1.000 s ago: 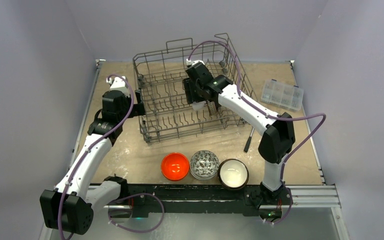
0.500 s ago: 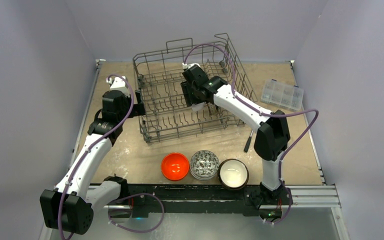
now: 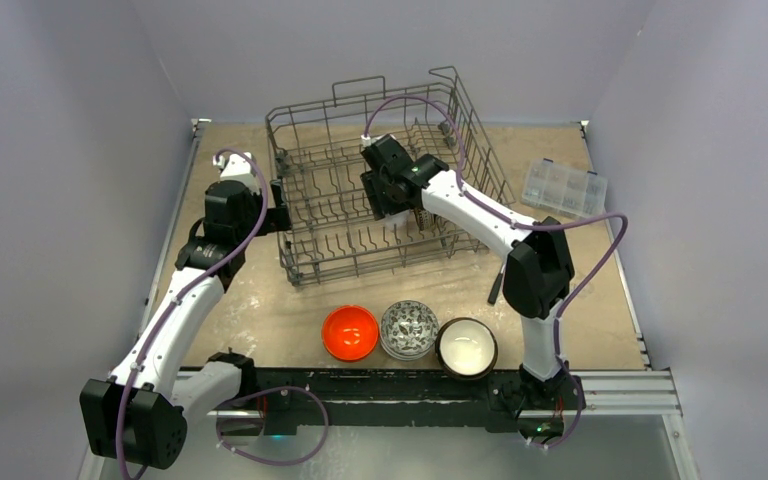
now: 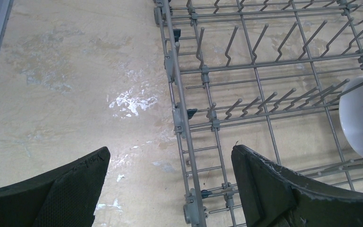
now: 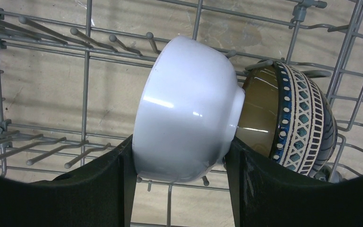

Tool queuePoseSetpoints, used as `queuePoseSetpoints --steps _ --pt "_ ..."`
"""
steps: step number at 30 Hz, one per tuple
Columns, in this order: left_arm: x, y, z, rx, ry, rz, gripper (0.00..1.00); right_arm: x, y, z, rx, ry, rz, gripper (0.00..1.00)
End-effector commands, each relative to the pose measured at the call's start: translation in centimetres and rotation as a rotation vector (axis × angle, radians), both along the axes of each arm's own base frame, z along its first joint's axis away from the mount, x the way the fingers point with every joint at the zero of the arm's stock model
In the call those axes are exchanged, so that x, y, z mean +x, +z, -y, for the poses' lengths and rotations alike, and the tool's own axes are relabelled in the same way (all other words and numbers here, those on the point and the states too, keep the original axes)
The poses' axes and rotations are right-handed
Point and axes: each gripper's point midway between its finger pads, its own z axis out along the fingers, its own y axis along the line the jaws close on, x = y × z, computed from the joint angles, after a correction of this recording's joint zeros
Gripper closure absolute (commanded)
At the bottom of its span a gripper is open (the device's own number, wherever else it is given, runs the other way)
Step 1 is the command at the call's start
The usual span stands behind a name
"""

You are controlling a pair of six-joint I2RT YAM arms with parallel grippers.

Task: Load the bowls into the dish rack
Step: Place the bowl in the dish rack.

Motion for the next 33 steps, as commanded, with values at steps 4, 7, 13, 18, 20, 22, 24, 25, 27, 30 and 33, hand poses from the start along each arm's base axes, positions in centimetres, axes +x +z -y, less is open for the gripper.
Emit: queuePoseSetpoints --steps 4,7,13,18,20,22,24,25,27,30,33 --pt "0.3 0.4 0.1 0.009 -0.019 0.021 0.01 -0.7 4.2 0.0 0.034 0.032 0.033 1.00" --pt "0.3 0.4 0.2 0.009 -0.020 0.019 0.01 -0.4 6.2 -0.2 0.059 0.031 0.067 1.00" --pt "0.3 0.3 0.2 0.007 -0.024 0.015 0.01 -0.3 8.2 0.5 0.048 0.034 0.105 1.00" --pt "0.4 0.2 0.3 0.008 -0.027 0.015 0.01 -0.6 7.7 1.1 0.012 0.048 0.098 1.00" --pt "0.4 0.2 0.3 0.008 -0.028 0.014 0.01 -0.8 7.5 1.3 0.003 0.054 0.092 1.00" --pt "0.4 0.2 0.3 0.008 -0.026 0.015 0.01 -1.0 7.2 1.5 -0.007 0.065 0.085 1.00" --pt "0.4 0.2 0.3 0.008 -0.026 0.013 0.01 -1.2 6.7 1.5 -0.016 0.083 0.079 1.00" --pt "0.4 0.2 0.3 0.007 -0.026 0.013 0.01 -1.2 6.4 1.5 -0.020 0.090 0.074 1.00" --pt "0.4 0.1 0.3 0.008 -0.028 0.011 0.01 -1.3 5.8 1.5 -0.029 0.087 0.060 1.00" --pt "0.4 0.1 0.3 0.008 -0.027 0.010 0.01 -1.5 4.8 1.2 -0.012 0.078 0.040 1.00" --pt "0.4 0.1 0.3 0.008 -0.027 0.012 0.01 -1.3 3.9 0.8 0.000 0.065 0.027 1.00"
